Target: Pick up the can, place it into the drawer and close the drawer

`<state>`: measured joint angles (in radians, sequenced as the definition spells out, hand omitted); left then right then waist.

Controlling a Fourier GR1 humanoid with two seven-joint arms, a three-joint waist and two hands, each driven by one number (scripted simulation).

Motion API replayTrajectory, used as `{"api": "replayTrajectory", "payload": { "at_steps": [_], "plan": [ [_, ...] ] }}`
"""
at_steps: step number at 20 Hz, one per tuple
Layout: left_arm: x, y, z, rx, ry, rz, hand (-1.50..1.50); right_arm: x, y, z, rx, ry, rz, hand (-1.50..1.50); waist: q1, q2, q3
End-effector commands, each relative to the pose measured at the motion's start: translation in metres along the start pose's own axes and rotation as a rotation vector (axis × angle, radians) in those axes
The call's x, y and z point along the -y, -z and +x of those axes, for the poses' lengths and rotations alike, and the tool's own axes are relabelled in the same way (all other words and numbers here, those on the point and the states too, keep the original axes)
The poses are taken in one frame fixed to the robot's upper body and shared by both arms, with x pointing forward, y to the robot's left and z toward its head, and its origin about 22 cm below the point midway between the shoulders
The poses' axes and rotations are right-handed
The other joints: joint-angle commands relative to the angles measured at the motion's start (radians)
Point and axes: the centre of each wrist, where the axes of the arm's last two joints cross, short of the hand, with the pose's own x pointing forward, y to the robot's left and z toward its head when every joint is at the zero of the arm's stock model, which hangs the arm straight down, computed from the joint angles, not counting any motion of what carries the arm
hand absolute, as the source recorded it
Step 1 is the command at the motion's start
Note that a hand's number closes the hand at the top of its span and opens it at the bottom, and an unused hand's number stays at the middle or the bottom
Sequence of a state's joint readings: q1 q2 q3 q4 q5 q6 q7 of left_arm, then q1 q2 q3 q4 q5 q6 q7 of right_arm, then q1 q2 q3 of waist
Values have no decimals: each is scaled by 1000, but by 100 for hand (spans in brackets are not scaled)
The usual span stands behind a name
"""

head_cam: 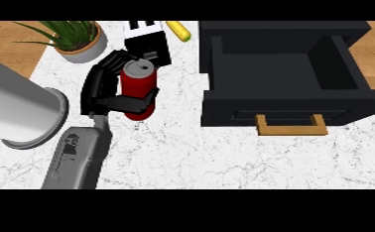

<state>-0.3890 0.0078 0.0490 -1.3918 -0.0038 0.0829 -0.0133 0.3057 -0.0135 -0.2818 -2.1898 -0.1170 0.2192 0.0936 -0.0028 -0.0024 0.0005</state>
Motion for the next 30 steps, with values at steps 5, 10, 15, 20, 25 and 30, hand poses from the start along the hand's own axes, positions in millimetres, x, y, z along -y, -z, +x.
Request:
{"api": "replayTrajectory", "payload": {
  "at_steps": [5,10,15,20,25,30],
  "plan": [
    [71,21,56,22,26,-59,150,-7,-6,10,16,4,12,-150,-8,1,0],
    [117,37,93,60,45,-71,150,-7,-4,6,24,-2,-1,-150,-13,2,0],
    [148,61,132,85,54,-92,150,13,6,-3,4,-1,-14,-150,-18,4,0],
    [154,86,155,65,60,-108,150,-16,6,12,10,8,-11,-150,-12,3,0],
    [183,100,158,52,90,-99,150,1,2,11,18,-5,6,-150,-30,5,0],
    [197,113,170,30,106,-109,150,0,7,-9,-5,2,6,-150,-29,6,1]
  ]
}}
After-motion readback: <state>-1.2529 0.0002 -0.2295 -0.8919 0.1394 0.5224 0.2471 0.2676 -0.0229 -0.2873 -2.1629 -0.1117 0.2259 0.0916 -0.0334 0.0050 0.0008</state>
